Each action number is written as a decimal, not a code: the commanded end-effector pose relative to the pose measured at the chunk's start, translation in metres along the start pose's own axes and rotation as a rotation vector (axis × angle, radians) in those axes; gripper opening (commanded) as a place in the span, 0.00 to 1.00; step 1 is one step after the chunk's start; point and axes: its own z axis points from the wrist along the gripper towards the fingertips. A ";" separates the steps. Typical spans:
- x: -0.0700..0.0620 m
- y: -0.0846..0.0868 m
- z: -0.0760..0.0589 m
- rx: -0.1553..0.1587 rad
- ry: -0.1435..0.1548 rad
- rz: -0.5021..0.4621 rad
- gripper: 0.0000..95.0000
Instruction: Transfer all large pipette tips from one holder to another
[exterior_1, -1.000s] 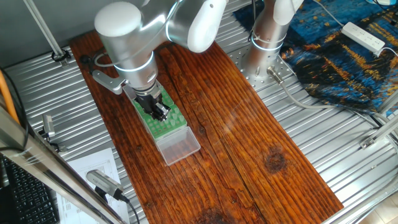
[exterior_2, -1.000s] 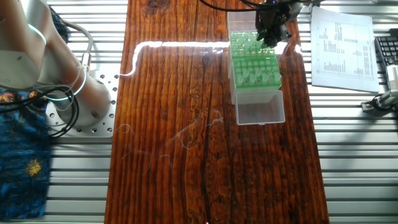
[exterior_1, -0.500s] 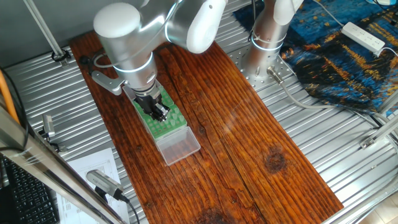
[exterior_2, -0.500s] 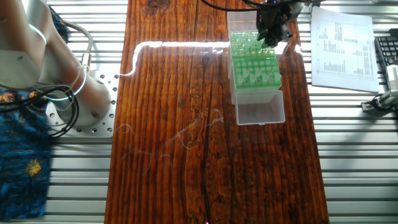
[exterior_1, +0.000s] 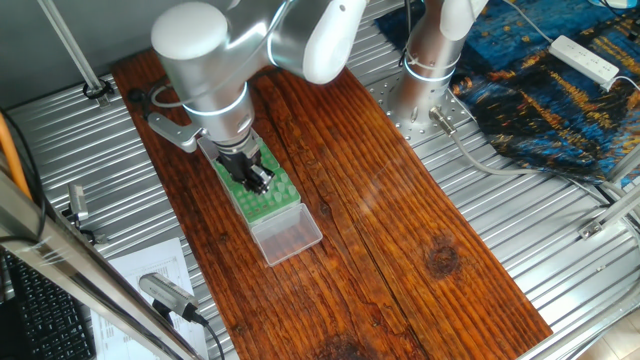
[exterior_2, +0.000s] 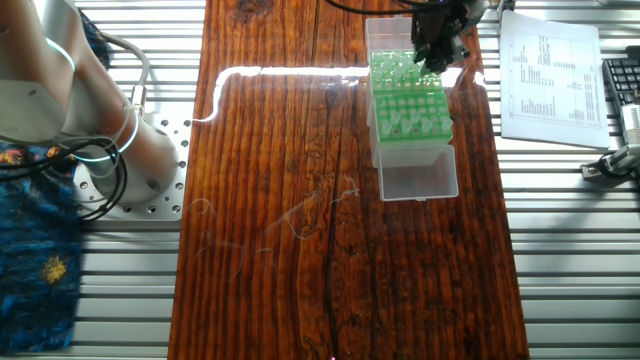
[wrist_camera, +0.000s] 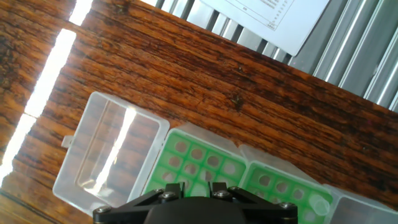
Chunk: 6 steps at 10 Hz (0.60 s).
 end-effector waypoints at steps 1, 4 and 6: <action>0.002 0.002 -0.006 -0.001 -0.002 -0.010 0.20; 0.002 0.004 -0.011 0.000 -0.002 -0.012 0.20; 0.003 0.006 -0.015 0.001 -0.002 -0.009 0.20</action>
